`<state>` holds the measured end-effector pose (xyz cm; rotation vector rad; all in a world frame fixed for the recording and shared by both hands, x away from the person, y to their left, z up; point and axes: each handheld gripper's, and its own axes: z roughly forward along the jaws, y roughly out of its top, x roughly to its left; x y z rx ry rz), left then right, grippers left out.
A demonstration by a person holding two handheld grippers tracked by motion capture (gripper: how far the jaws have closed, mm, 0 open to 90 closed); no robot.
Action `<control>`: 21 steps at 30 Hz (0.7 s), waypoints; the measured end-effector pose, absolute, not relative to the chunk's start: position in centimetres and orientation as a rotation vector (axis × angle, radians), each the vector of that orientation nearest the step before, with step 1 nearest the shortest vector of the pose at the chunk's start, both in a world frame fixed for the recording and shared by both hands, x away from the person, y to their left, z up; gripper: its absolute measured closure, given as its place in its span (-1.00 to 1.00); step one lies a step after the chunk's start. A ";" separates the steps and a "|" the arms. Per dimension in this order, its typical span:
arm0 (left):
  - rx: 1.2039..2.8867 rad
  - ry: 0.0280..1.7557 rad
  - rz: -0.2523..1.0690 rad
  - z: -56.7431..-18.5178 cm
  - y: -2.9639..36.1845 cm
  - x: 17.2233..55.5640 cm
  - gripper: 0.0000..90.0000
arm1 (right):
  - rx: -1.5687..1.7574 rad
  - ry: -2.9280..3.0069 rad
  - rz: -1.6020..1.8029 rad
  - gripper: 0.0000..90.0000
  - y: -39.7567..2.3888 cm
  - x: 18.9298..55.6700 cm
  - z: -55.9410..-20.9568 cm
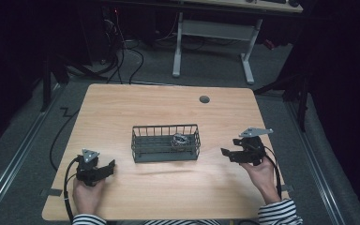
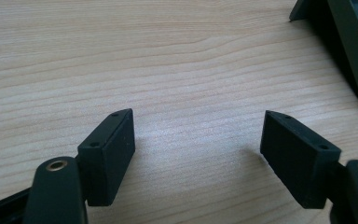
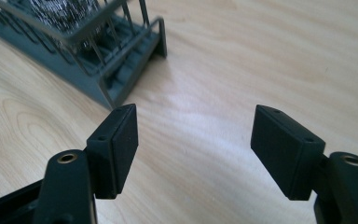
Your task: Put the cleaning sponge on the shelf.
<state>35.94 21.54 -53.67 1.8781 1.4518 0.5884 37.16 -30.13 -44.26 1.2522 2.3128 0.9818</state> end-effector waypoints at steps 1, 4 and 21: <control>1.878 1.452 0.589 -53.7 21.5 35.9 -0.41 | 1.268 2.314 0.980 -0.28 -30.2 37.1 -44.7; 1.875 1.453 0.589 -53.7 21.5 35.9 -0.41 | 1.297 2.292 0.977 -0.28 -30.7 36.6 -45.9; 1.878 1.453 0.592 -53.7 21.5 35.9 -0.41 | 1.378 2.250 0.894 -0.28 -30.6 35.2 -52.3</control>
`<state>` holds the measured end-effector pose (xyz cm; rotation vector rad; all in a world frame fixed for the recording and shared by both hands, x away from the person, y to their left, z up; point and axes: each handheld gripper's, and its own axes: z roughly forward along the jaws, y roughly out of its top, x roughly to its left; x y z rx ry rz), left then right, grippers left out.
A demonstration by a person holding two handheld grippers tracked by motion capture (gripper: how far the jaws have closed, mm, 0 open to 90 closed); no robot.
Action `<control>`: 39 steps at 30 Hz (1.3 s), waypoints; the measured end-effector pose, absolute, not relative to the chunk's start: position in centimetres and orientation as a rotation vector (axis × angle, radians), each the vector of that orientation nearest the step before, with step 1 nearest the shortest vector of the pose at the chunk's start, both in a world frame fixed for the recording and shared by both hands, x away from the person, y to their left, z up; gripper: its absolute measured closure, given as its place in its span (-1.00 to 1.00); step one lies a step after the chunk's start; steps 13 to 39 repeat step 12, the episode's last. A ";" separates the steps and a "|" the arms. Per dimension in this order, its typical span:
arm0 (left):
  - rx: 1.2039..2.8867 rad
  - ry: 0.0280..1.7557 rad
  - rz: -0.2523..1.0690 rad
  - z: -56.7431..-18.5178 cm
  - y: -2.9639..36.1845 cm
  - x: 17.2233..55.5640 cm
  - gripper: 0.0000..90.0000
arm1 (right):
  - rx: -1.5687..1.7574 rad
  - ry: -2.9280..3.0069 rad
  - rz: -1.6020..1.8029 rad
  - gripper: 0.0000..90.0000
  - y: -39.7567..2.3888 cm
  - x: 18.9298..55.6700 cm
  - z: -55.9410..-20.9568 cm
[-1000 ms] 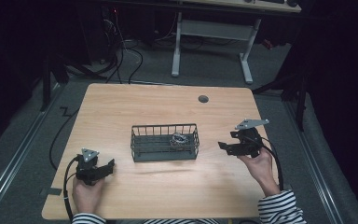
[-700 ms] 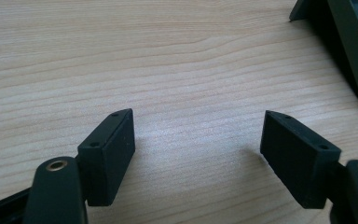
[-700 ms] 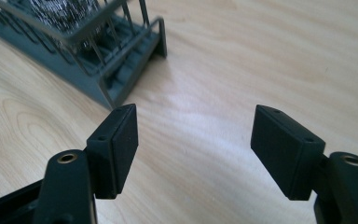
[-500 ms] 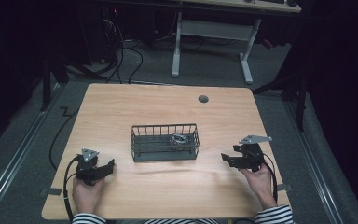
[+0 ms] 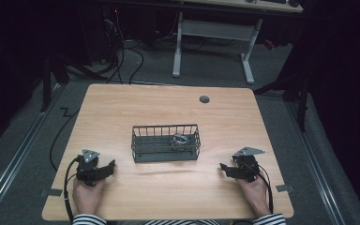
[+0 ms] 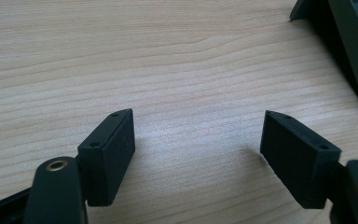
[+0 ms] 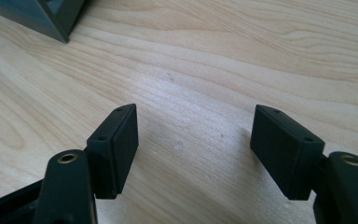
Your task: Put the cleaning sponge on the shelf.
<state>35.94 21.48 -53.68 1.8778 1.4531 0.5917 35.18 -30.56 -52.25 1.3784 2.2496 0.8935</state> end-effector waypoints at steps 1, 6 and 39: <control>1.877 1.453 0.593 -53.7 21.5 35.9 -0.41 | 1.369 2.223 0.897 -0.29 -30.5 35.1 -52.6; 1.880 1.452 0.595 -53.7 21.4 35.9 -0.41 | 1.324 2.189 0.920 -0.33 -30.4 34.6 -53.1; 1.877 1.453 0.592 -53.7 21.5 35.9 -0.40 | 1.316 2.189 0.915 -0.34 -30.5 34.6 -53.1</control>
